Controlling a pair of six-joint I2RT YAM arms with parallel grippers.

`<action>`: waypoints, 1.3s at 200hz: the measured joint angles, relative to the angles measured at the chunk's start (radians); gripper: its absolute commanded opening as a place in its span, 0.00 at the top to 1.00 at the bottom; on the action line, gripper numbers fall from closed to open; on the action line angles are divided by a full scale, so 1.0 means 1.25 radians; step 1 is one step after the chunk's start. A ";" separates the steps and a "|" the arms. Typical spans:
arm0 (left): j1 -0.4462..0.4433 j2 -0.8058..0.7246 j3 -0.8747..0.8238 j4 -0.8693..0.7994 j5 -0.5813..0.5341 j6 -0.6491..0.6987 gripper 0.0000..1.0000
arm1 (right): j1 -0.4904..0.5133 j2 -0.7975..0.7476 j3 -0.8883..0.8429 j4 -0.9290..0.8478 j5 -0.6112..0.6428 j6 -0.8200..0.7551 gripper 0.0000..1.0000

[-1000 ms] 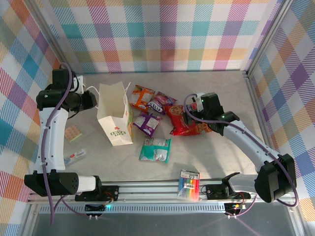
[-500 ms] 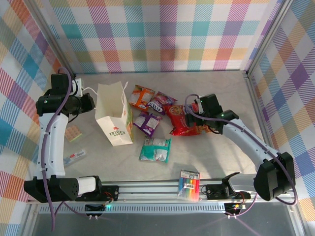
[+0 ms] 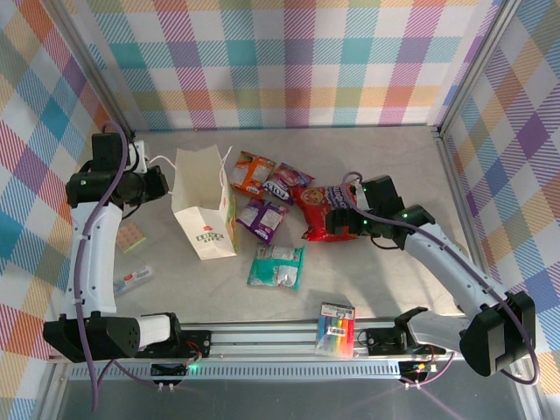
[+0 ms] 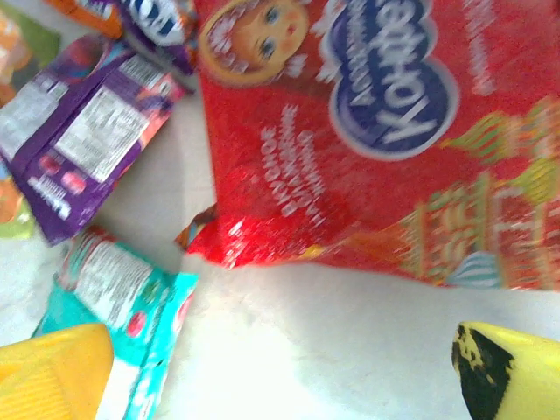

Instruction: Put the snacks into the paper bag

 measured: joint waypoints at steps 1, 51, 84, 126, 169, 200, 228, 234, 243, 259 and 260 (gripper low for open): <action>0.000 0.000 -0.001 0.000 0.000 0.000 0.88 | 0.000 0.000 -0.002 0.000 -0.004 0.002 0.01; 0.000 -0.010 -0.013 0.003 0.000 -0.004 0.88 | 0.029 0.000 -0.052 0.002 -0.096 0.055 0.00; 0.000 -0.011 -0.013 0.004 0.001 -0.007 0.88 | 0.054 0.000 -0.066 0.016 -0.112 0.084 0.00; 0.000 -0.011 -0.013 0.004 0.003 -0.012 0.87 | 0.059 0.038 -0.069 0.032 -0.079 0.131 0.01; 0.000 -0.011 -0.013 0.003 0.002 -0.012 0.87 | 0.059 0.083 -0.069 0.029 -0.013 0.190 0.01; 0.000 -0.011 -0.013 0.003 0.001 -0.012 0.87 | 0.046 0.083 -0.070 0.031 0.008 0.213 0.01; 0.000 -0.011 -0.011 0.003 0.000 -0.012 0.87 | -0.012 0.083 -0.081 0.053 -0.010 0.233 0.01; 0.000 -0.011 -0.011 0.002 0.000 -0.012 0.87 | -0.028 0.083 -0.088 0.062 -0.017 0.240 0.01; 0.000 -0.011 -0.011 0.002 0.000 -0.012 0.87 | -0.056 0.083 -0.100 0.073 -0.029 0.250 0.01; 0.000 -0.011 -0.011 0.002 0.000 -0.012 0.87 | -0.098 0.083 -0.122 0.088 -0.046 0.267 0.01; 0.000 -0.011 -0.011 0.002 0.000 -0.012 0.87 | -0.100 0.083 -0.123 0.089 -0.047 0.268 0.01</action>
